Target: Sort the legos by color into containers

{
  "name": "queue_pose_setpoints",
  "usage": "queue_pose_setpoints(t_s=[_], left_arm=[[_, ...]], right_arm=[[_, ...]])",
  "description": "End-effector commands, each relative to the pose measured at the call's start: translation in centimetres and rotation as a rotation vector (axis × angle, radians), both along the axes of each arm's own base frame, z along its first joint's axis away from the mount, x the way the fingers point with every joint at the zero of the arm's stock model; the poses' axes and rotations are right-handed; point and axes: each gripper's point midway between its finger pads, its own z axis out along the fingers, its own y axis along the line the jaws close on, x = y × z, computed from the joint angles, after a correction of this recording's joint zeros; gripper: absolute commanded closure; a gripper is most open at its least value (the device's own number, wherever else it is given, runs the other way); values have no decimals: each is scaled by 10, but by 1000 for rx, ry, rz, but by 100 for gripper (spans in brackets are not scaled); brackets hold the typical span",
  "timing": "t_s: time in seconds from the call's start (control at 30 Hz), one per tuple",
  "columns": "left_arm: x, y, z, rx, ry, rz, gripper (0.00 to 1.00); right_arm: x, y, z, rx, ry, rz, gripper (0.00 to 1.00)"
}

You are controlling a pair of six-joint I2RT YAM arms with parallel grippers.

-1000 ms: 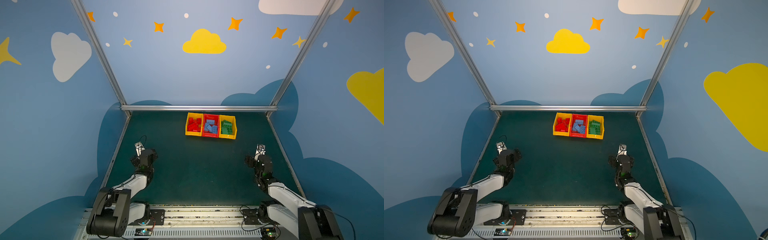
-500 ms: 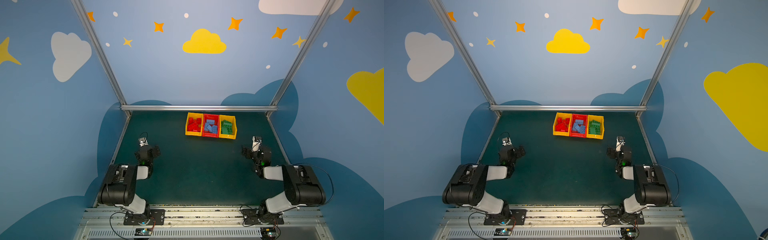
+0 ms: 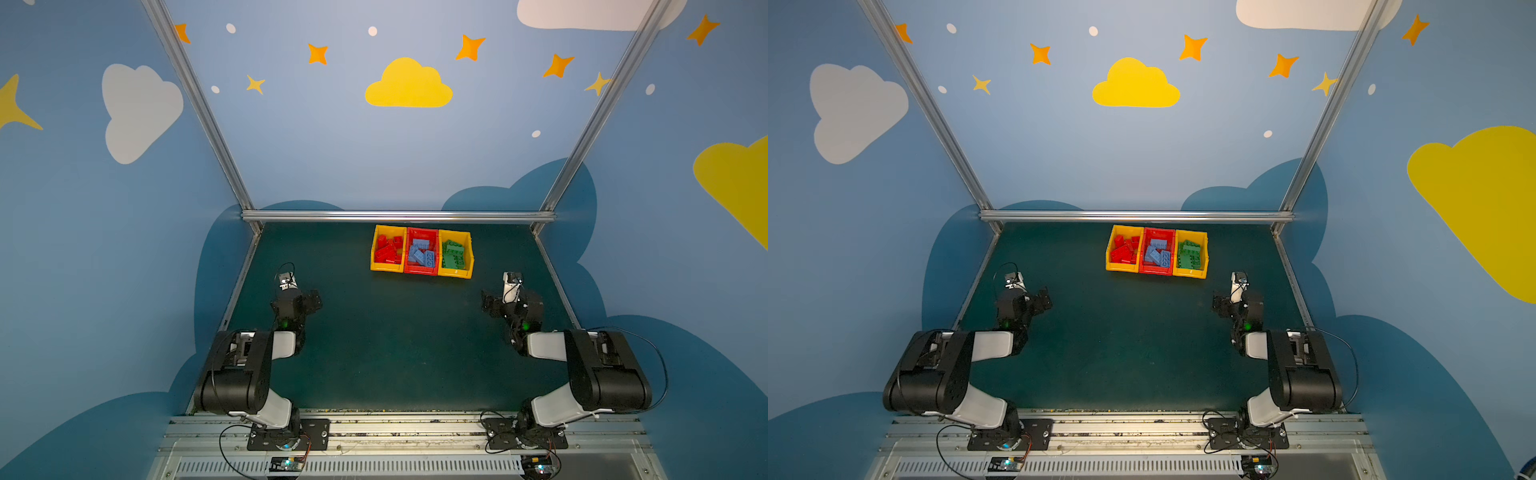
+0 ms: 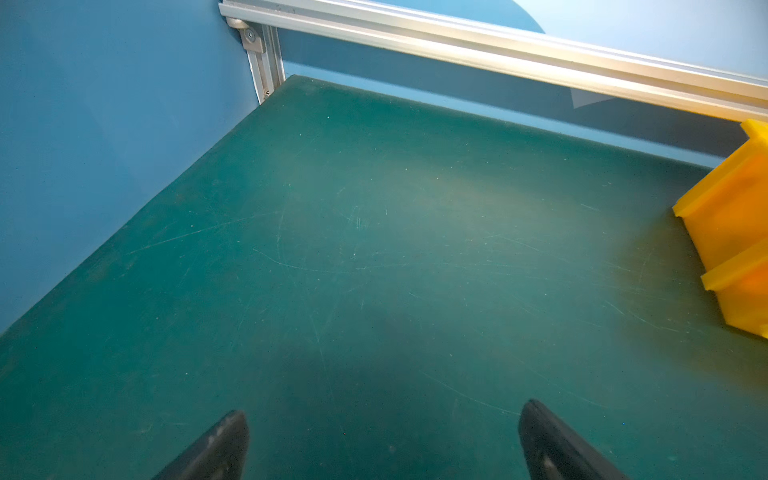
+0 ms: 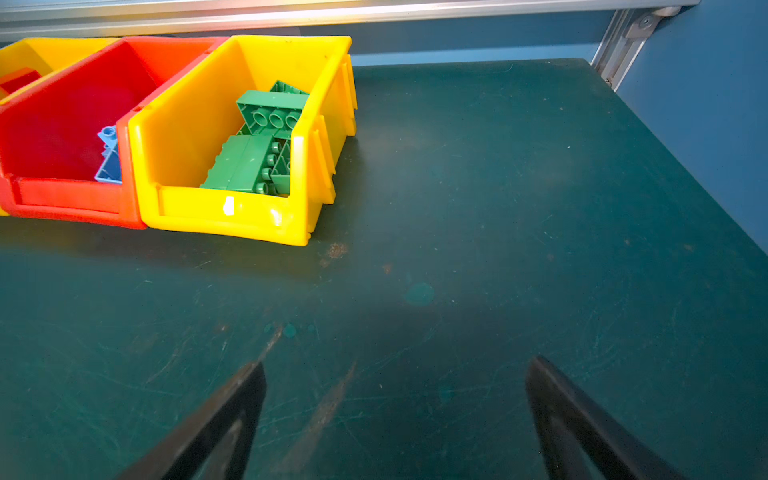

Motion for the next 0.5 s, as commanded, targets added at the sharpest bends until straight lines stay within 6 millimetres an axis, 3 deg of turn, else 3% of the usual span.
queue_pose_setpoints(t_s=[0.0, 0.47], left_arm=[[1, -2, 5, 7, -4, -16, 0], [1, -2, 5, 7, -4, -16, 0]], right_arm=[[4, 1, 10, 0, -25, 11, 5], [4, 2, 9, -4, -18, 19, 5]])
